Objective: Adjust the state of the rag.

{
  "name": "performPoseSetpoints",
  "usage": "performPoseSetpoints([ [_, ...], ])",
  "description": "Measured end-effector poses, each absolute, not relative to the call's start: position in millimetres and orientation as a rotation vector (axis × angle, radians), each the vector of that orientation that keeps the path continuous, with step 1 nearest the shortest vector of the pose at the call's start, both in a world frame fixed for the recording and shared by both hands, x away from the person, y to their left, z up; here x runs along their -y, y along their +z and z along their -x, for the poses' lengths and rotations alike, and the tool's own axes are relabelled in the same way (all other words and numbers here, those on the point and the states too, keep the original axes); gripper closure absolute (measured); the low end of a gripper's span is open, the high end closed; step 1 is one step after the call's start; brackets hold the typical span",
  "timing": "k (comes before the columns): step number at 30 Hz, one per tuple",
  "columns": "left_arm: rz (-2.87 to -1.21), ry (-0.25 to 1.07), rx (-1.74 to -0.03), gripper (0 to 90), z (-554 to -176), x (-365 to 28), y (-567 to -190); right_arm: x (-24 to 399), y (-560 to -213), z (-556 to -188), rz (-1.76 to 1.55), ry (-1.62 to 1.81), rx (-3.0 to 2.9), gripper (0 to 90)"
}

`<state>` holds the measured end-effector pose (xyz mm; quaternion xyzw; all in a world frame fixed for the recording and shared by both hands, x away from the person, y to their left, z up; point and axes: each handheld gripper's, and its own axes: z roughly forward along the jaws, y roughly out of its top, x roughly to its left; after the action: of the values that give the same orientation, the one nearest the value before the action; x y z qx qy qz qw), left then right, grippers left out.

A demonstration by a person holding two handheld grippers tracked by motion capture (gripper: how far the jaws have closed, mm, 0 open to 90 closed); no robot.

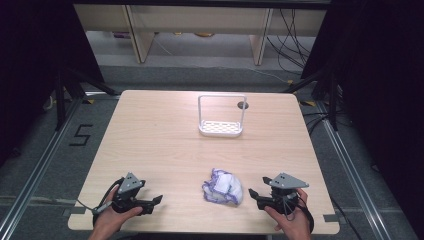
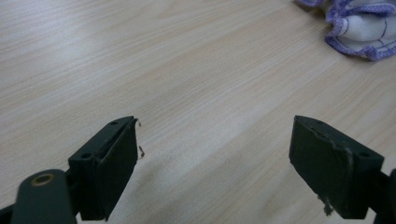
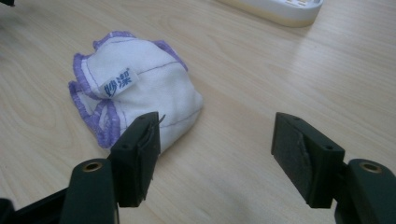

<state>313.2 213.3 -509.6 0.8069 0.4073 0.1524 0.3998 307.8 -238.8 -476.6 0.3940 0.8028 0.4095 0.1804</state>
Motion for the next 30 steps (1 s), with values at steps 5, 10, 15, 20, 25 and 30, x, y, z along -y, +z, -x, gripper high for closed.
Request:
performPoseSetpoints([
  [5,-2.052,0.39,-1.021,15.2,-314.0,-213.7,-509.6,233.8,-474.0,-305.8,-1.107,1.163,-2.284,39.4],
  [10,-2.048,0.386,-1.034,15.2,-313.7,-214.1,-509.5,229.5,-472.4,-308.4,-1.056,1.18,-2.298,40.4],
  [15,-2.04,0.383,-1.035,15.2,-313.8,-213.7,-509.7,220.0,-465.7,-308.3,-1.029,1.222,-2.31,43.3],
  [20,-2.029,0.374,-1.03,15.2,-313.3,-210.3,-509.1,204.0,-461.6,-308.8,-0.938,1.219,-2.369,47.4],
  [25,-2.003,0.358,-1.042,15.2,-313.6,-207.2,-510.9,184.5,-461.5,-309.1,-0.886,1.185,-2.417,49.2],
  [30,-2.014,0.367,-1.047,15.2,-313.8,-209.3,-510.6,165.6,-459.5,-313.2,-0.817,1.224,-2.461,51.9],
])
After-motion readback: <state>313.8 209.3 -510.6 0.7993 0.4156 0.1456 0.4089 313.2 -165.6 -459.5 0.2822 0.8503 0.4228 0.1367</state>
